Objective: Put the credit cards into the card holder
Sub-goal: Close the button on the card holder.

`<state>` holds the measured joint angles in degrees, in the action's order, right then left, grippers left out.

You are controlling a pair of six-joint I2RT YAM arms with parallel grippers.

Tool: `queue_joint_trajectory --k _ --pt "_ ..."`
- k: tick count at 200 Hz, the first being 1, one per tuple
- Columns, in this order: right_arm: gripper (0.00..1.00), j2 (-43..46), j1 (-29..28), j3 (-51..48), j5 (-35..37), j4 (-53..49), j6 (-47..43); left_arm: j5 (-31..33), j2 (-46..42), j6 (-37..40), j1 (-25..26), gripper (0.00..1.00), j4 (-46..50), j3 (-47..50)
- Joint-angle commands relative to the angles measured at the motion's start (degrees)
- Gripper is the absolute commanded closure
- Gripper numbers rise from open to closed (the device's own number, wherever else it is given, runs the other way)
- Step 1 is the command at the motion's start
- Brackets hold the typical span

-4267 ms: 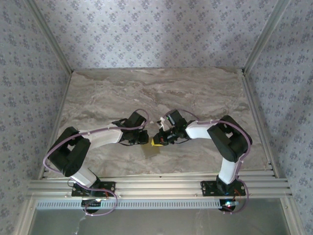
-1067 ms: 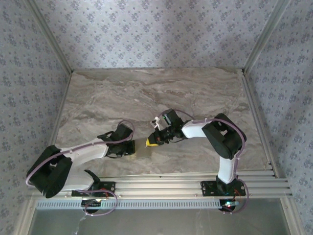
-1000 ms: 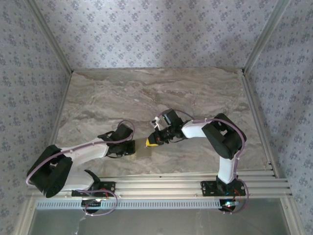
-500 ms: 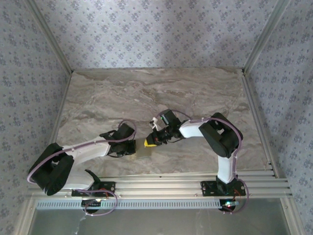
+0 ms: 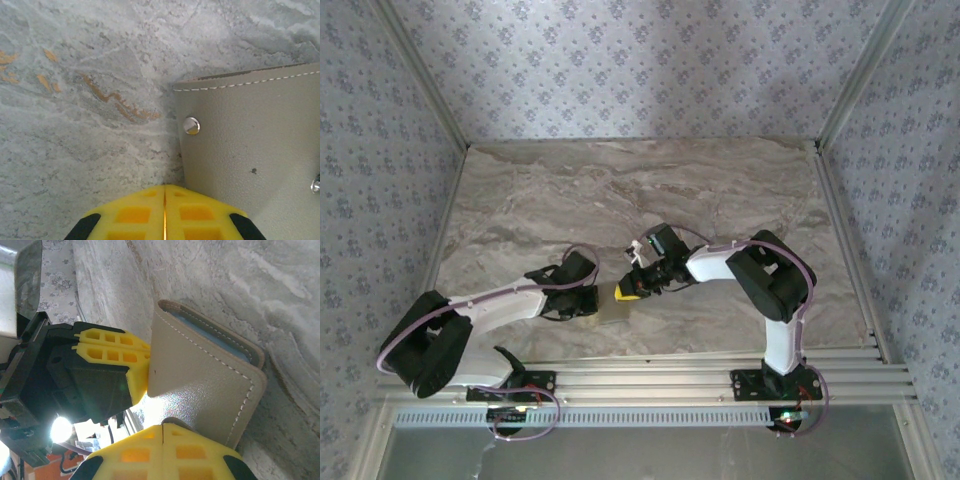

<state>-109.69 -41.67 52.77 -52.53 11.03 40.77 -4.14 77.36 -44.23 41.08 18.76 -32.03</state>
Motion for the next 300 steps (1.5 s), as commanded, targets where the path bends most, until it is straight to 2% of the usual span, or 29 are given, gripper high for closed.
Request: queue_joint_trajectory --k 1,134,172,187,278,300 --pt "1.0 -1.29 -0.78 0.93 -2.4 1.34 0.45 -4.3 4.46 -0.5 2.12 0.92 -12.22 0.03" --pt "1.0 -2.3 -1.77 1.95 -0.09 -3.82 -2.43 -4.21 5.92 -0.5 2.52 0.92 -12.33 -0.95" --pt "1.0 -1.79 -2.37 2.17 3.25 -8.95 -4.22 -4.03 6.18 -0.5 2.51 0.92 -12.09 -1.28" --pt "1.0 -1.84 -2.77 2.68 4.96 -11.54 -7.47 -4.03 6.29 -0.51 2.52 0.92 -12.08 -1.38" --pt "1.0 -3.35 -4.36 3.93 12.5 -19.05 -10.66 -3.64 6.69 -0.64 2.58 0.92 -11.66 -1.76" --pt "1.0 -3.4 -5.15 6.34 16.59 -23.52 -12.33 -3.61 6.66 -0.66 2.56 0.92 -11.38 -2.06"
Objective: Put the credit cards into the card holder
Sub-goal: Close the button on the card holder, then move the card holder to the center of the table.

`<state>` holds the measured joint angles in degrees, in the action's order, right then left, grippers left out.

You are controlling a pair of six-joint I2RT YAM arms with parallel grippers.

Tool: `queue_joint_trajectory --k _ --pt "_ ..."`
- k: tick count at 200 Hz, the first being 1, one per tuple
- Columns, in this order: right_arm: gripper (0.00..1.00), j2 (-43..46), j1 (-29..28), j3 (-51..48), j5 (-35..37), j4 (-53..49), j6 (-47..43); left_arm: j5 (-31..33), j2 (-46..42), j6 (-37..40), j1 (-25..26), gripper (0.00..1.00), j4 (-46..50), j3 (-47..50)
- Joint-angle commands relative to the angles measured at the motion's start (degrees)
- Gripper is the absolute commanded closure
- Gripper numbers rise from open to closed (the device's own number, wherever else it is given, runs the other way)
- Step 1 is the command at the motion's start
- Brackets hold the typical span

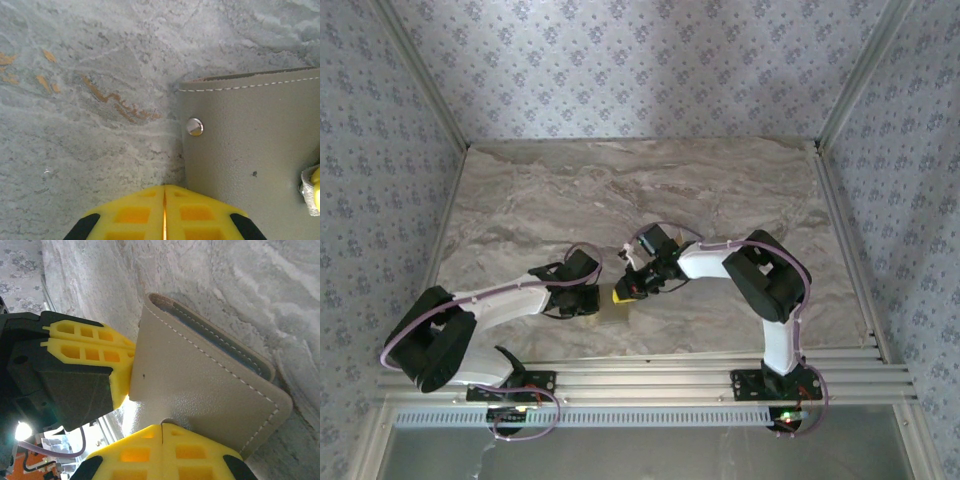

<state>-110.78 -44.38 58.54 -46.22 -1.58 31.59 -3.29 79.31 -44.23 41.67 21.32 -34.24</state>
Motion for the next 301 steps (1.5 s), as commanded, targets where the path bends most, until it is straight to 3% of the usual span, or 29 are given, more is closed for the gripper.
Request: queue_joint_trajectory --k 1,51,107,166,237,301 --pt "1.0 -2.28 -2.5 0.72 10.49 -11.03 -3.22 -4.45 4.72 -0.63 1.99 0.92 -13.9 0.14" --pt "1.0 -2.59 -7.82 7.26 23.63 -20.48 -6.09 -3.94 3.87 -0.38 1.86 0.92 -12.54 -0.3" --pt "1.0 -3.04 -9.39 5.03 25.48 -17.79 -3.56 -4.97 2.3 0.01 0.73 0.88 -10.69 -0.97" --pt "1.0 1.39 -6.19 3.53 30.39 -20.21 -4.0 -3.33 -9.42 0.92 -3.13 0.64 -3.0 0.64" --pt "1.0 6.17 -1.64 1.0 33.07 -16.79 -1.95 -3.34 -17.87 1.92 -7.2 0.51 1.92 1.69" --pt "0.57 10.2 -4.52 3.0 29.1 -12.97 -3.4 -3.26 -18.2 3.47 -8.66 0.44 5.3 -1.52"
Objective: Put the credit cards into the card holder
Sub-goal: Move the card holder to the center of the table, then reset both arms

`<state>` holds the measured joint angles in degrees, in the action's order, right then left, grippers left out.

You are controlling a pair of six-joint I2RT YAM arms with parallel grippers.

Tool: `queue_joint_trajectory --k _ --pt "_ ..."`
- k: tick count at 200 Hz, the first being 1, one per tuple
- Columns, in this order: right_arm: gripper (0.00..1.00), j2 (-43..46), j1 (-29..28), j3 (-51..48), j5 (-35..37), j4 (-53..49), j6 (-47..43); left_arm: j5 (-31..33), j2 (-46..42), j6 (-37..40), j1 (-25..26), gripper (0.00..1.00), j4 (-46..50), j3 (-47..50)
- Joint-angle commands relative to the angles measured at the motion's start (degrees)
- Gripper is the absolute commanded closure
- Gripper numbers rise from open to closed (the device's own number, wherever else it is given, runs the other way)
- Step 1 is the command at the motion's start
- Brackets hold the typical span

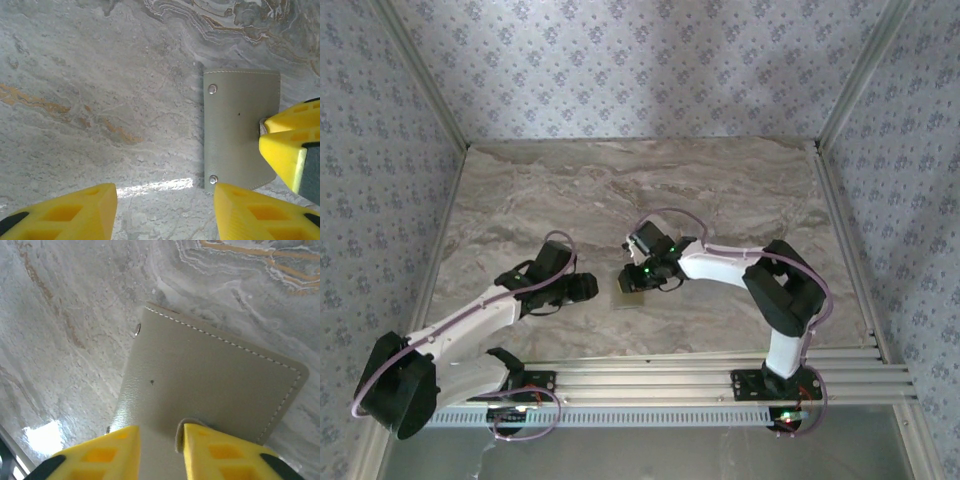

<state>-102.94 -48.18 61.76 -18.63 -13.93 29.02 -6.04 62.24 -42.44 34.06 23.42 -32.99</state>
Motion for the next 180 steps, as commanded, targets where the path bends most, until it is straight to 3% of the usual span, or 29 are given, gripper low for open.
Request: queue_joint_trajectory --k 1,35,60,73,110,137,148,161,180 --pt "0.56 2.5 -0.74 -0.18 1.5 -0.59 -0.81 -0.44 -1.19 1.71 -1.08 0.44 3.25 -2.91" --pt "0.37 7.81 -0.52 1.27 4.18 -3.07 -2.26 0.82 -2.85 2.71 -2.87 0.35 5.93 -6.03" --pt "0.17 11.85 0.3 1.53 6.8 -5.33 -4.2 1.69 -3.92 3.3 -4.65 0.24 7.02 -7.97" --pt "0.0 14.29 1.45 1.18 8.2 -6.07 -4.8 2.62 -3.99 3.71 -5.52 0.18 7.38 -9.32" --pt "0.0 22.41 5.49 -0.38 17.17 -7.78 -6.22 7.65 -3.64 5.48 -6.69 0.12 6.62 -13.82" --pt "0.0 29.14 10.69 -2.34 22.93 -8.73 -6.49 20.48 -2.87 7.63 -6.82 0.07 6.39 -16.3" --pt "0.0 31.55 13.56 -3.07 26.38 -9.16 -6.51 23.11 -2.82 10.34 -7.23 0.01 4.4 -16.4" --pt "0.0 34.18 16.98 -4.06 30.28 -9.1 -7.03 24.52 -2.5 13.07 -8.21 0.0 2.04 -16.69" --pt "0.0 37.63 22.36 -5.94 36.75 -8.83 -6.49 31.45 -1.69 12.42 -9.68 0.0 -0.47 -16.16"
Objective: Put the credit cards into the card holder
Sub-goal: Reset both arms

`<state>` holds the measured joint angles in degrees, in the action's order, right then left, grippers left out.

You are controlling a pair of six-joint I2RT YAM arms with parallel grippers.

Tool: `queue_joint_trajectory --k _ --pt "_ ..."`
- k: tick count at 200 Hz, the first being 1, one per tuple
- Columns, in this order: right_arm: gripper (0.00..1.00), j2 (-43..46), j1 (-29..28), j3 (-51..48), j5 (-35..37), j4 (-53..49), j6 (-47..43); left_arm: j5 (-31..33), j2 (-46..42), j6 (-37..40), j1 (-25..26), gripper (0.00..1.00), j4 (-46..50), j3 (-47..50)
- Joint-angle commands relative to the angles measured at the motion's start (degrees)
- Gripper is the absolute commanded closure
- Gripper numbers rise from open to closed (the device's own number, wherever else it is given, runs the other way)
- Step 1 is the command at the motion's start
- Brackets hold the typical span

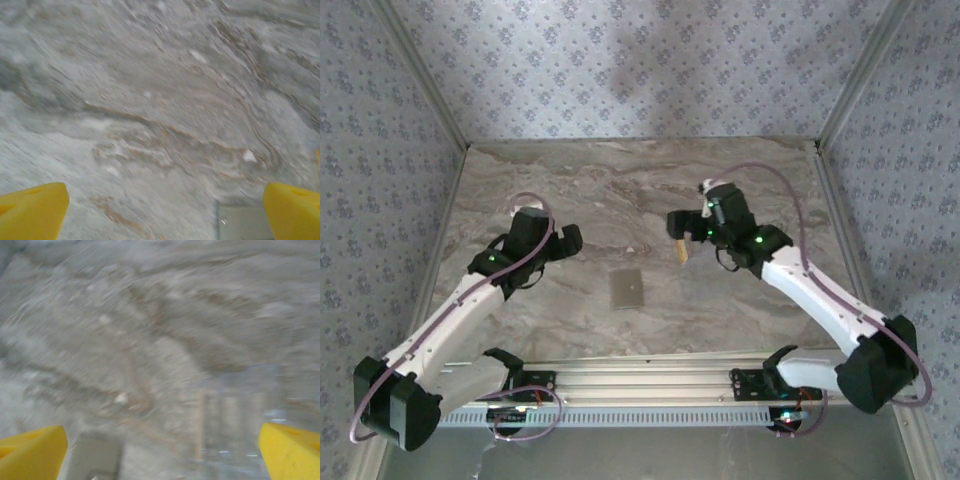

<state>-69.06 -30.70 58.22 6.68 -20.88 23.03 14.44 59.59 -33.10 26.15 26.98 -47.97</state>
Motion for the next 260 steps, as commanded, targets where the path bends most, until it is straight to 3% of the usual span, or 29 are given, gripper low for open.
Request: queue_joint_trajectory --k 1,47,77,100,124,134,177,183,203,245,260 --pt "0.0 3.97 5.17 -2.53 11.66 -1.84 -0.51 11.32 0.96 3.11 -1.83 0.0 -4.35 -1.04" --pt "0.0 14.64 17.77 -19.3 12.79 18.2 -5.53 25.75 4.27 9.6 -4.05 0.0 -24.21 10.35" --pt "0.0 14.23 21.59 -29.12 9.32 32.3 -15.48 27.53 8.02 10.6 -7.49 0.0 -26.28 12.27" --pt "0.0 11.46 21.94 -33.29 11.29 38.1 -20.96 24.17 8.97 11.98 -11.04 0.0 -28.66 12.84" --pt "0.0 7.14 23.29 -36.13 11.6 44.26 -20.91 25.91 8.52 21.43 -11.5 0.0 -36.88 15.59" --pt "0.0 5.23 23.65 -36.52 11.93 45.85 -21.05 23.74 9.19 23.99 -12.8 0.0 -40.84 17.45" --pt "0.0 -2.76 26.34 -39.07 11.33 56.48 -19.6 17.61 16.52 25.17 -17.37 0.0 -49.79 21.15" --pt "0.0 -3.93 26.5 -38.79 10.92 56.99 -19.6 16.83 16.85 25.53 -17.45 0.0 -48.23 20.13" --pt "0.0 -6.69 26.81 -37.14 9.89 58.14 -22.27 13.35 18.16 29.07 -17.53 0.0 -58.2 22.52" --pt "0.0 -13.54 28.98 -37.55 10.87 66.76 -22.22 11.08 20.34 33.63 -17.41 0.0 -66.78 24.06" --pt "0.0 -14.8 30.6 -36.14 6.5 65.45 -22.07 12.02 22.02 33.67 -18.07 0.0 -74.71 27.1"
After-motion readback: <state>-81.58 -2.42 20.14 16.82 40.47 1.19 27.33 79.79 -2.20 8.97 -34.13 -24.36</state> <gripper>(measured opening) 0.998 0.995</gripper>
